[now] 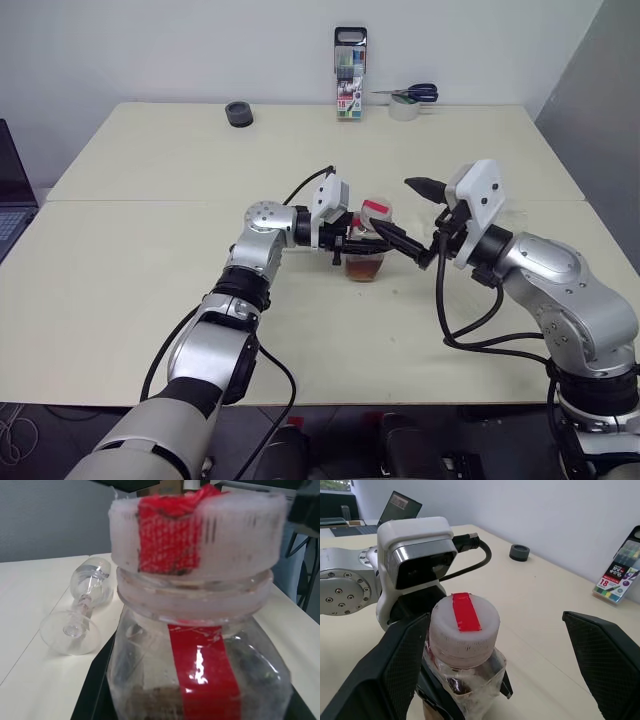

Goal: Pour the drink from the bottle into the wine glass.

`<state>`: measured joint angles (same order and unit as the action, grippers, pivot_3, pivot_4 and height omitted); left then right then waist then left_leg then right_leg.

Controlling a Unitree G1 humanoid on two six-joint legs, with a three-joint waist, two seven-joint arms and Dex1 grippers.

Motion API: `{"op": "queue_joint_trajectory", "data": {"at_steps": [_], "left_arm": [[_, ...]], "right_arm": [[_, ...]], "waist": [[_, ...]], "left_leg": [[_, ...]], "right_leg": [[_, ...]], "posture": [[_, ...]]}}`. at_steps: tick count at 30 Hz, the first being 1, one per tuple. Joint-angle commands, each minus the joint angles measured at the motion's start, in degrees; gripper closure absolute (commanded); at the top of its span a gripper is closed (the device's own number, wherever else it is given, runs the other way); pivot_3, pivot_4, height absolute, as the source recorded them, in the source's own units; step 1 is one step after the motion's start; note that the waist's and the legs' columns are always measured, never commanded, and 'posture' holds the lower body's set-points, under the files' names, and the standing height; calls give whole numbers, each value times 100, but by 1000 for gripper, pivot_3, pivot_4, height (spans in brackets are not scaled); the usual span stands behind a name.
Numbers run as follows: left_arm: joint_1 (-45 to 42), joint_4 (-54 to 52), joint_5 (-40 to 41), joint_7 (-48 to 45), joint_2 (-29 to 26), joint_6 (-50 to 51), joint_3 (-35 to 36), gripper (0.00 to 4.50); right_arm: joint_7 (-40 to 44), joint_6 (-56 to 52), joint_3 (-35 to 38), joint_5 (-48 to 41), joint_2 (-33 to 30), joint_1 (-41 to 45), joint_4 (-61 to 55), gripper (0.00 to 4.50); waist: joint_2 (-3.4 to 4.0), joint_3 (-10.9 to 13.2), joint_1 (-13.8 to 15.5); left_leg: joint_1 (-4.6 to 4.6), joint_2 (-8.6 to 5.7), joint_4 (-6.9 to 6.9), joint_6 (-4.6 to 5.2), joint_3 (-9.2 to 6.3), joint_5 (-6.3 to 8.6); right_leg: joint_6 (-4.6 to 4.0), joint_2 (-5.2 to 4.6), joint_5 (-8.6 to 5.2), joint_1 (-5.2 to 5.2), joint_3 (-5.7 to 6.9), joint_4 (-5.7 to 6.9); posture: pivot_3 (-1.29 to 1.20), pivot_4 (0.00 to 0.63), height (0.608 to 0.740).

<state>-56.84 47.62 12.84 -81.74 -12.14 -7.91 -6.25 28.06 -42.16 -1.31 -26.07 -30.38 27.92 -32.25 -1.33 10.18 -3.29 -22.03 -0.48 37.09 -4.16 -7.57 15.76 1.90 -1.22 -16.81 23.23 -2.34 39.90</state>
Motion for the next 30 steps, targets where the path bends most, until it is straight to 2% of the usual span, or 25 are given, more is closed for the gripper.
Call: {"op": "queue_joint_trajectory", "data": {"at_steps": [1,30], "left_arm": [[-154,-137,72,-38,-23,-67,107,2840],[-126,-131,69,-24,-8,-83,104,2840]], "right_arm": [[-53,26,290,16,-106,-17,-114,0],[48,56,320,-61,-210,5,-155,0]], "waist": [[0,0,0],[0,0,0]], "left_leg": [[0,0,0,0,0,0],[0,0,0,0,0,0]], "right_leg": [[0,0,0,0,0,0],[0,0,0,0,0,0]], "posture": [[0,150,740],[0,150,740]]}}
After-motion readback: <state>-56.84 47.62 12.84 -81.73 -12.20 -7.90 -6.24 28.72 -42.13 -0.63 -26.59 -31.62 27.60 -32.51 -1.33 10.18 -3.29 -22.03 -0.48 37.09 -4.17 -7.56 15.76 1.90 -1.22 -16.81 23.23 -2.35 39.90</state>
